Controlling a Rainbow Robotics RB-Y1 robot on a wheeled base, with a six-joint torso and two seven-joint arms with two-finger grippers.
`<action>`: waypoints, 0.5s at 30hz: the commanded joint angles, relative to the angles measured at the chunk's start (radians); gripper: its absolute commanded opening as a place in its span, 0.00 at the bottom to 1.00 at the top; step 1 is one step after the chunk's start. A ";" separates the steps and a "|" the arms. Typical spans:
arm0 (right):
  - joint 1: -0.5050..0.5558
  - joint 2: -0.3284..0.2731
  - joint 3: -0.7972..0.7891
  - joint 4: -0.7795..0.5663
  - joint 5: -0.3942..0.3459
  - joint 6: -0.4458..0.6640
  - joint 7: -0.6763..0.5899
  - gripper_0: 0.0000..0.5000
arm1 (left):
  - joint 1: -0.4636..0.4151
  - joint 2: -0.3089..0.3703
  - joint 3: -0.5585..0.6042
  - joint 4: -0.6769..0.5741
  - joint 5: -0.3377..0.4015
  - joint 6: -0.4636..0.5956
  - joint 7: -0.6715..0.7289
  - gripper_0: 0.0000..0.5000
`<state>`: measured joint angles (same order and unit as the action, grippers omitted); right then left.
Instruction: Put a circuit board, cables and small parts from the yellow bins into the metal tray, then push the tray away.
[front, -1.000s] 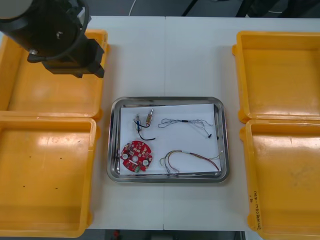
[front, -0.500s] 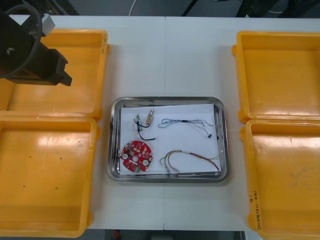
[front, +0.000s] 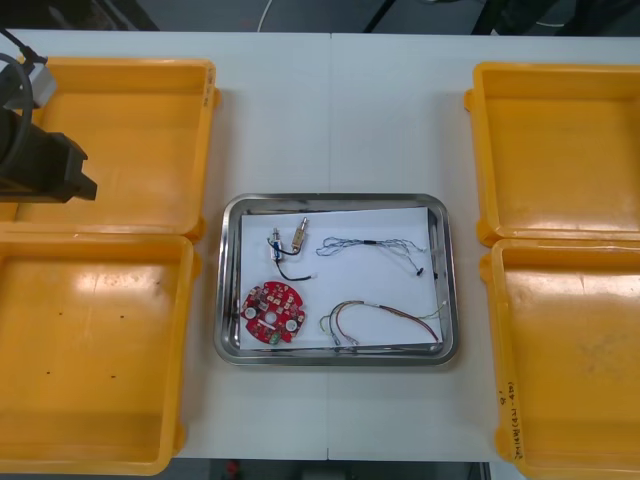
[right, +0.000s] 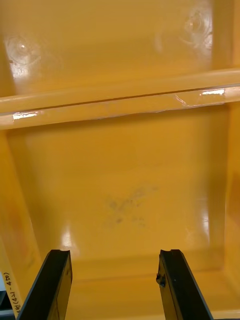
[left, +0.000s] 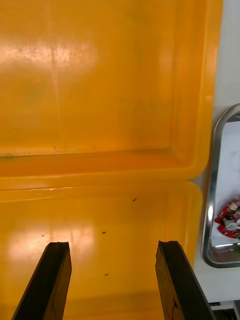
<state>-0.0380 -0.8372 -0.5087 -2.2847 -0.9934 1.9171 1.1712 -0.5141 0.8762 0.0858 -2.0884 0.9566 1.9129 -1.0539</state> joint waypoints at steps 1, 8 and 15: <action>0.009 -0.045 -0.004 -0.033 -0.048 0.003 -0.056 1.00 | 0.057 0.056 0.045 -0.035 -0.013 0.007 -0.101 1.00; -0.033 -0.102 0.019 -0.033 -0.133 0.003 -0.071 1.00 | 0.125 0.066 0.097 -0.035 -0.004 0.007 -0.129 1.00; -0.112 -0.145 0.087 -0.033 -0.226 0.003 -0.071 1.00 | 0.172 0.069 0.124 -0.050 0.005 0.007 -0.121 1.00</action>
<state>-0.0857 -0.9236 -0.4668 -2.2943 -1.1814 1.9171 1.1196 -0.3746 0.8964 0.1741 -2.0986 0.9555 1.9129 -1.1102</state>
